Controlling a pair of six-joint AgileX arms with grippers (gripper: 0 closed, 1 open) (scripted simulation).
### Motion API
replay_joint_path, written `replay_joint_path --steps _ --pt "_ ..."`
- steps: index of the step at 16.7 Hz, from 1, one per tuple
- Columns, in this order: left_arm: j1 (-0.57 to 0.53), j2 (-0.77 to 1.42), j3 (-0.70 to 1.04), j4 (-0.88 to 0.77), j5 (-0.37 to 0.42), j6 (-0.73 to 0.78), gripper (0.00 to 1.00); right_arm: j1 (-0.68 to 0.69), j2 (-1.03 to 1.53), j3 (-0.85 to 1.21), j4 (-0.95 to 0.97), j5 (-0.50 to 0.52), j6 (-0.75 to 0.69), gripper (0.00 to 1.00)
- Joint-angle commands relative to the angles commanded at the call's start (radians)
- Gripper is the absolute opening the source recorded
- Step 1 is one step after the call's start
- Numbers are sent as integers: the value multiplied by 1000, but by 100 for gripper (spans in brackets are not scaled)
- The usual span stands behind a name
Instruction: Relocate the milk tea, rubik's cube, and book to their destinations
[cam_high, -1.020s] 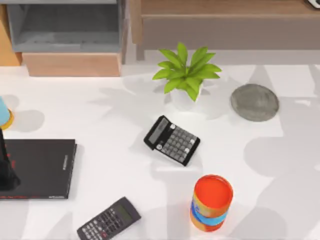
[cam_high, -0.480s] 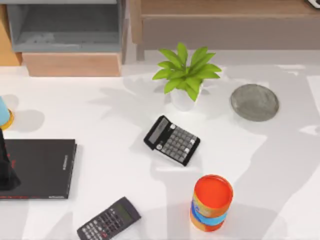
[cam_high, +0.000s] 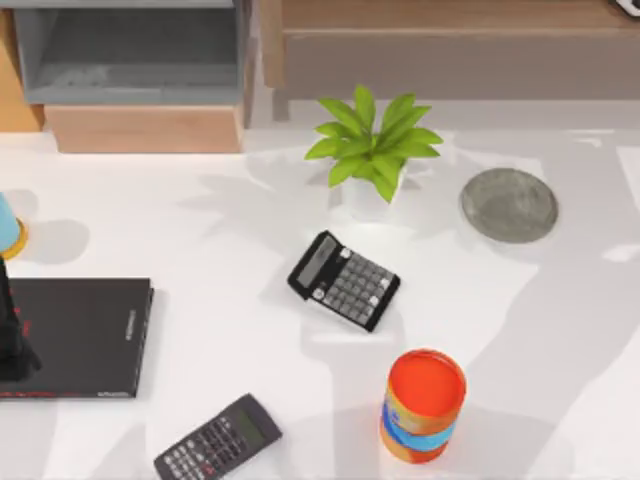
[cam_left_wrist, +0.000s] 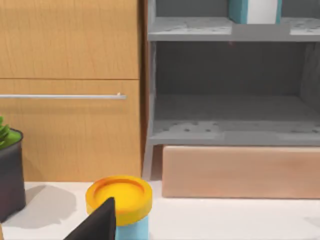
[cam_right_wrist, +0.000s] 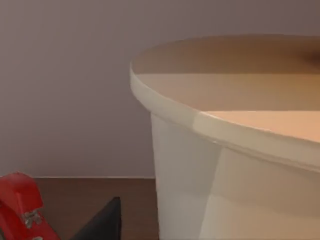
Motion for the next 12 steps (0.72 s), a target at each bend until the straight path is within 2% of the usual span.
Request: replay_joint_path --steps 11,12 --pt "0 0 0 0 0 0 100 0 0 0 0 0 0 2" --pt "0 0 0 0 0 0 100 0 0 0 0 0 0 0"
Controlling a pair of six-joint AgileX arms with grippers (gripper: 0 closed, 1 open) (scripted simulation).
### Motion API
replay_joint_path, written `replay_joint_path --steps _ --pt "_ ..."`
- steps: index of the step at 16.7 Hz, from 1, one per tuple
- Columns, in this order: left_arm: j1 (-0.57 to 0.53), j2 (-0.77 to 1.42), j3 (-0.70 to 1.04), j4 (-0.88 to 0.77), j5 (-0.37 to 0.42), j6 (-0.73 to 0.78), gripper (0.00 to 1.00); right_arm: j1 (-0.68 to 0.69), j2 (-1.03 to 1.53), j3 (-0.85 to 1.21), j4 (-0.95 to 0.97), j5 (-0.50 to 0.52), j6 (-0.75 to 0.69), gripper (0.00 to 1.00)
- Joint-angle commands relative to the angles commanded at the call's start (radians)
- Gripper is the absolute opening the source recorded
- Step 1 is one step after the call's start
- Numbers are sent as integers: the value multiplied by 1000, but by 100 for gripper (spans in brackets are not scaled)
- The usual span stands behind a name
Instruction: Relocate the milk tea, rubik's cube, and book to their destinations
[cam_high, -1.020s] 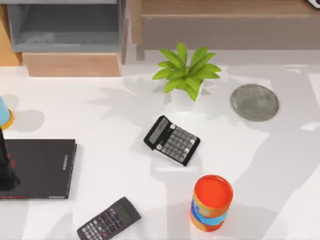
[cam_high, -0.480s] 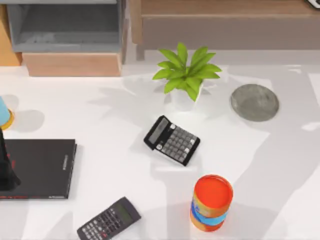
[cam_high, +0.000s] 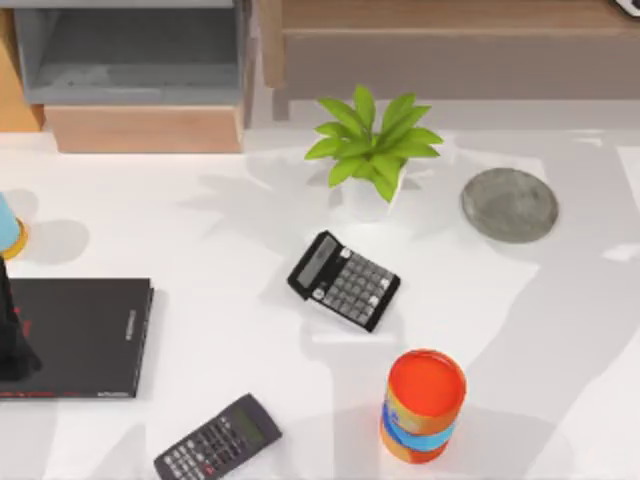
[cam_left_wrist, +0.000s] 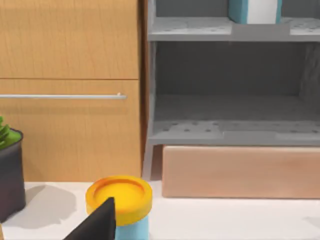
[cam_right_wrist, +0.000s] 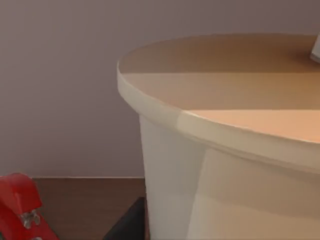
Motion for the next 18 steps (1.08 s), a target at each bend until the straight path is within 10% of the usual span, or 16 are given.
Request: replay_joint_path --steps 18 --pt "0 0 0 0 0 0 100 -33 -196 -266 68 -40 -9 0"
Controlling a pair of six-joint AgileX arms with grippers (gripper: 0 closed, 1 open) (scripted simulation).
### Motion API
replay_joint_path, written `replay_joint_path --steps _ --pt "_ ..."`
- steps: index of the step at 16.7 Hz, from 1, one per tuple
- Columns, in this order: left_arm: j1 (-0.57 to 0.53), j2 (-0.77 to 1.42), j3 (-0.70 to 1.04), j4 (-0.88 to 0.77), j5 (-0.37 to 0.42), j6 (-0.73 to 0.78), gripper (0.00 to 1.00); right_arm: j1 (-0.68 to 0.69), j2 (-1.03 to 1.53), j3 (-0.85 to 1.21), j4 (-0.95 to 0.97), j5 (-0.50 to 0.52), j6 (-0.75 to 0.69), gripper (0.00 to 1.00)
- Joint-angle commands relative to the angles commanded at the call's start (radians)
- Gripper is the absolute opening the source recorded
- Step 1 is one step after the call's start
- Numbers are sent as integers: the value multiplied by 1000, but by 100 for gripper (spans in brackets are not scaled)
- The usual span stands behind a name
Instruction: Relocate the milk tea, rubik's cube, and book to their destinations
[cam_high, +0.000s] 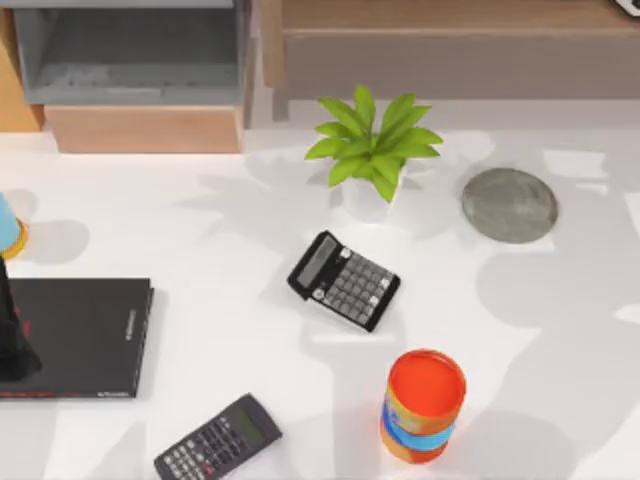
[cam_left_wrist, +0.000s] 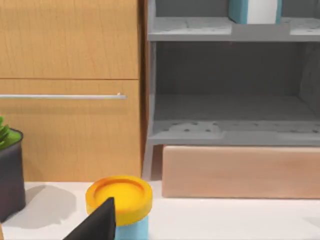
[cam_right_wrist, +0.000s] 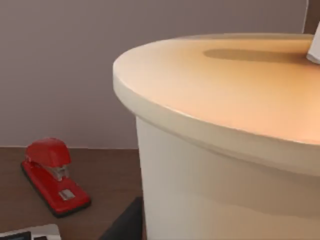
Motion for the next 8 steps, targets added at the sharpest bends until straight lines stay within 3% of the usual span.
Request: replay_joint_path --steps 8 --pt "0 0 0 0 0 0 100 -26 -74 -84 13 -28 15 0"
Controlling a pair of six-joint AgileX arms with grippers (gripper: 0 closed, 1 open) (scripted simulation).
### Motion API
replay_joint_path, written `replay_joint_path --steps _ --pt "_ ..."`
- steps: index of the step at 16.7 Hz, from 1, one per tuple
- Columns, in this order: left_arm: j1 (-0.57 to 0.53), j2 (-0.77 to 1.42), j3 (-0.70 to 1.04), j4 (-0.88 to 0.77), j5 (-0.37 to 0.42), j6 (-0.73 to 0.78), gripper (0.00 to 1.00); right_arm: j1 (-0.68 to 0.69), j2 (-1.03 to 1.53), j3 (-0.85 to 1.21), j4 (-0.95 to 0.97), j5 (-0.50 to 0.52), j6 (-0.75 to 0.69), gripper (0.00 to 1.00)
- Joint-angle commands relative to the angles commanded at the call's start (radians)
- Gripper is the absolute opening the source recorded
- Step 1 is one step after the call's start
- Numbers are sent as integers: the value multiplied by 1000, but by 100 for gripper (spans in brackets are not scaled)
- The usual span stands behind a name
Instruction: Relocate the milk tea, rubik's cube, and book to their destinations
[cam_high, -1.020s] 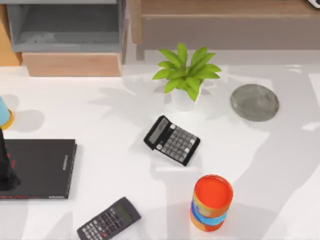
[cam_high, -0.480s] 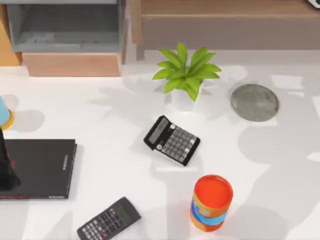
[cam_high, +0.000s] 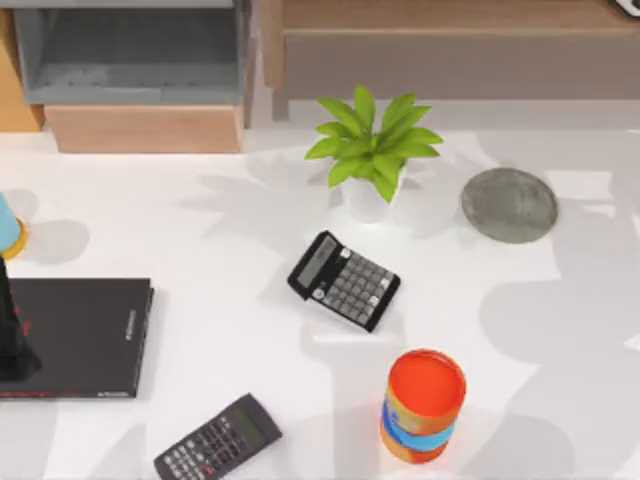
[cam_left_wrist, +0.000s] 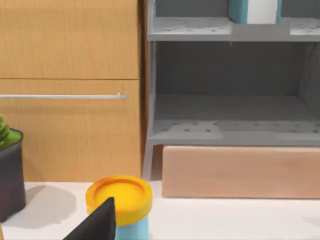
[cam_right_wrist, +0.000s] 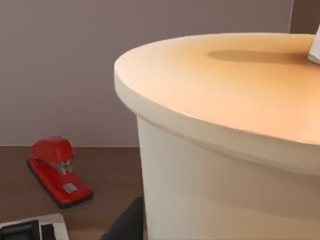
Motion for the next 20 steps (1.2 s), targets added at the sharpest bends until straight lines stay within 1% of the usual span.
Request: replay_joint_path --steps 2,3,5,7,12,15,17,20 --pt "0 0 0 0 0 0 100 13 -7 -11 13 13 -5 0" --pt "0 0 0 0 0 0 100 35 -17 -28 35 36 -13 0" --pt "0 0 0 0 0 0 100 109 -38 -82 109 112 -34 0" --pt "0 0 0 0 0 0 100 214 -57 -153 206 227 -55 0" --pt "0 0 0 0 0 0 100 513 -43 -326 429 569 -77 0" --pt "0 0 0 0 0 0 100 663 30 -388 504 721 -58 0" --pt "0 0 0 0 0 0 100 732 81 -408 525 776 -37 0" --pt "0 0 0 0 0 0 100 794 129 -415 539 805 -12 0"
